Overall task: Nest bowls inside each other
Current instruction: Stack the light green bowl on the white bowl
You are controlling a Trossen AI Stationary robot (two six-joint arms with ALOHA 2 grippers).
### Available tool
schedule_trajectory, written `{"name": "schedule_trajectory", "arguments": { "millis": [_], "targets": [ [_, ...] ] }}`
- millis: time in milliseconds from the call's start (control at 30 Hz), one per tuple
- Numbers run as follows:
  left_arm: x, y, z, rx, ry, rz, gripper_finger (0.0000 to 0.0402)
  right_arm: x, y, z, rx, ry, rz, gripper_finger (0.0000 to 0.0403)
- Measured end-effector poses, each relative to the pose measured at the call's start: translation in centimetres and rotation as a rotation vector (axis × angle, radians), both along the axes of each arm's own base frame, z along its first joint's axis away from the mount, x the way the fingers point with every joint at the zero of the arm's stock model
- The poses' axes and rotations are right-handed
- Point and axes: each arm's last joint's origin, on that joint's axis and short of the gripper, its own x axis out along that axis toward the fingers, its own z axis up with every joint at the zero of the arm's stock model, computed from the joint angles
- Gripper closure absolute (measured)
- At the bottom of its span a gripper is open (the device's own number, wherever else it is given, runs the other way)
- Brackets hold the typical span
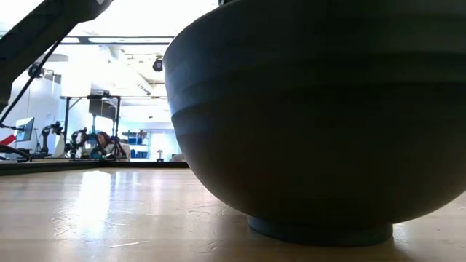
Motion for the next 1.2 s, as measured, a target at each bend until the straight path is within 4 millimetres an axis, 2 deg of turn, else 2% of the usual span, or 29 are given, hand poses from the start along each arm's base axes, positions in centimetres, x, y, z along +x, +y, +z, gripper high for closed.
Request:
{"name": "schedule_trajectory", "arguments": {
  "millis": [133, 300, 400, 500, 700, 867, 1033, 1133, 1200],
  "targets": [
    [0.0, -0.1, 0.0, -0.006, -0.002, -0.003, 0.0341, 0.6, 0.7, -0.9, 0.024, -0.022, 0.003, 0.0339],
    [-0.1, -0.1, 0.2, -0.007, -0.003, 0.003, 0.0263, 1.7, 1.8, -2.3, 0.058, -0.069, 0.040, 0.0339],
    [-0.4, -0.1, 0.7, -0.011, -0.010, 0.029, 0.0225, 2.3, 2.4, -3.0, 0.071, -0.099, 0.071, 0.0339],
    [-1.0, -0.1, 1.9, 0.016, -0.033, 0.058, 0.0202, 3.0, 2.8, -3.6, 0.065, -0.120, 0.101, 0.0339],
    [-3.0, -0.2, 5.1, 0.070, -0.110, 0.094, 0.0196, 4.9, 2.2, -5.6, 0.049, -0.155, 0.085, 0.0339],
    [-4.9, -1.1, 7.7, 0.152, -0.180, 0.087, 0.0195, 6.9, 0.1, -7.4, 0.050, -0.176, 0.064, 0.0339],
    [-6.5, -3.0, 9.9, 0.272, -0.249, 0.066, 0.0196, 9.1, -2.3, -8.3, 0.033, -0.269, 0.173, 0.0339],
    [-6.9, -4.2, 10.0, 0.277, -0.271, 0.049, 0.0197, 9.8, -3.2, -9.4, 0.061, -0.337, 0.239, 0.0339],
    [-6.9, -4.9, 9.4, 0.275, -0.254, 0.032, 0.0197, 9.8, -3.6, -10.7, 0.084, -0.325, 0.244, 0.0339]
  ]
}}
